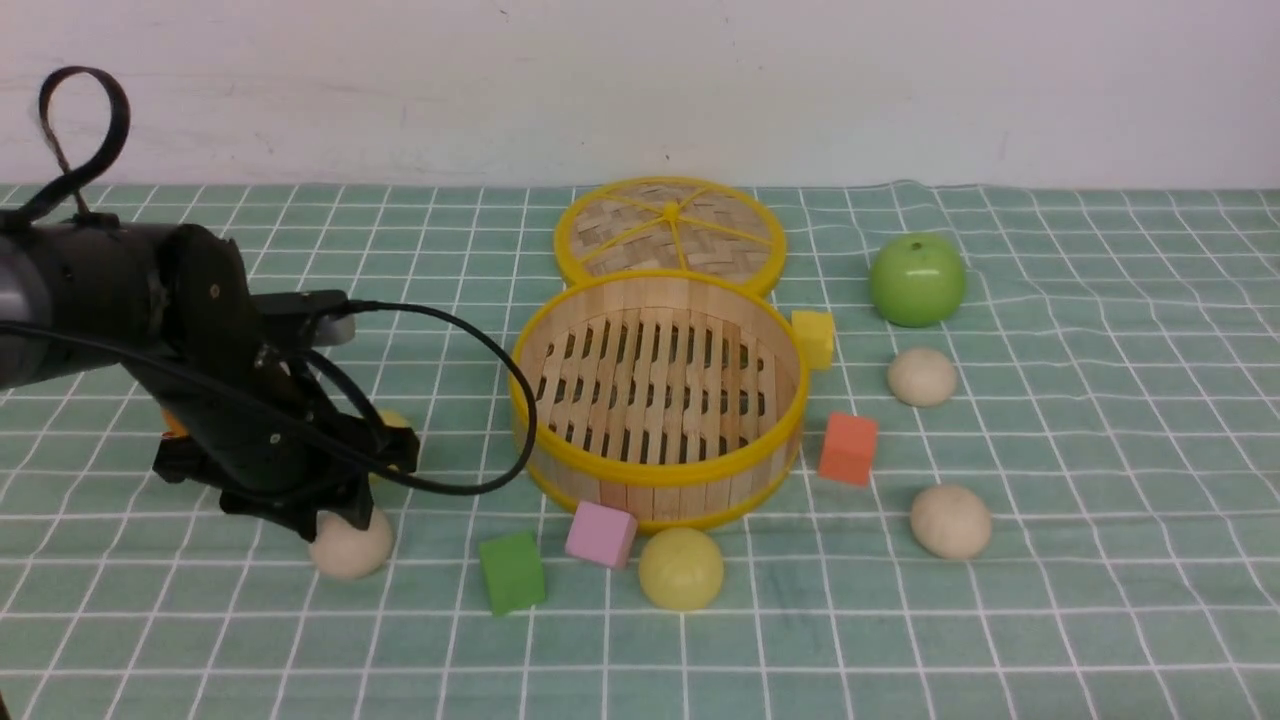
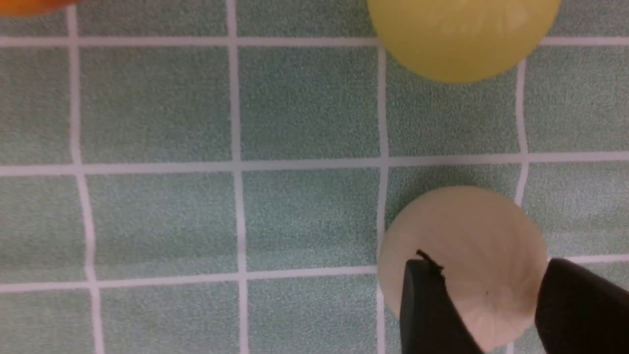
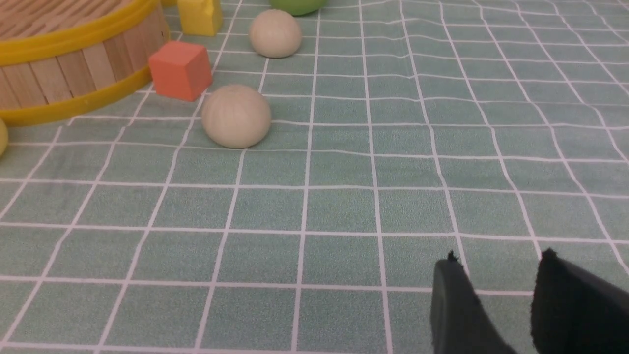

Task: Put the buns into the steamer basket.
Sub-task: Use the left arm to grab a steamed stuffed bun, then use the left arm to put the steamed stuffed bun into the steamer, then use the left arm to grab a steamed stuffed bun, then use the left arm to put the steamed stuffed bun into the steamer, then use the left arm to grab a steamed stuffed bun, then use the left arm to put the steamed stuffed bun into the steamer

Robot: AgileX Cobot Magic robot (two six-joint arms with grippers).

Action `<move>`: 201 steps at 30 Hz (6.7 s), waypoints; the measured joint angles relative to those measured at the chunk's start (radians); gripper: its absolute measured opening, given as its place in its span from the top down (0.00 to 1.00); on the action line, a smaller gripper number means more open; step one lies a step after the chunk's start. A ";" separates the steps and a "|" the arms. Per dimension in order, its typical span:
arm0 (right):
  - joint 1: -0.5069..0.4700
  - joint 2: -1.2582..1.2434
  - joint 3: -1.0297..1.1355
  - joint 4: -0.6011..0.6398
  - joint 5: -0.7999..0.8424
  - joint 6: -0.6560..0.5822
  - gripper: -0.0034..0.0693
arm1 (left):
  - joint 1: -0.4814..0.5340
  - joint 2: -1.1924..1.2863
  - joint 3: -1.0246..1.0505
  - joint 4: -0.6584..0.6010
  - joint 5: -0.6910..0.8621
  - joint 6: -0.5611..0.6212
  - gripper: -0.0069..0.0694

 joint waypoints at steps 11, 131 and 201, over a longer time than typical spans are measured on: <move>0.000 0.000 0.000 0.000 0.000 0.000 0.62 | 0.000 0.036 0.000 -0.014 -0.002 0.042 0.78; 0.000 0.000 0.000 0.000 0.000 0.000 0.62 | -0.191 0.405 -0.644 -0.103 -0.181 0.301 0.73; 0.000 0.000 0.000 0.000 0.000 0.000 0.62 | -0.473 0.182 -0.693 -0.001 0.269 0.253 0.93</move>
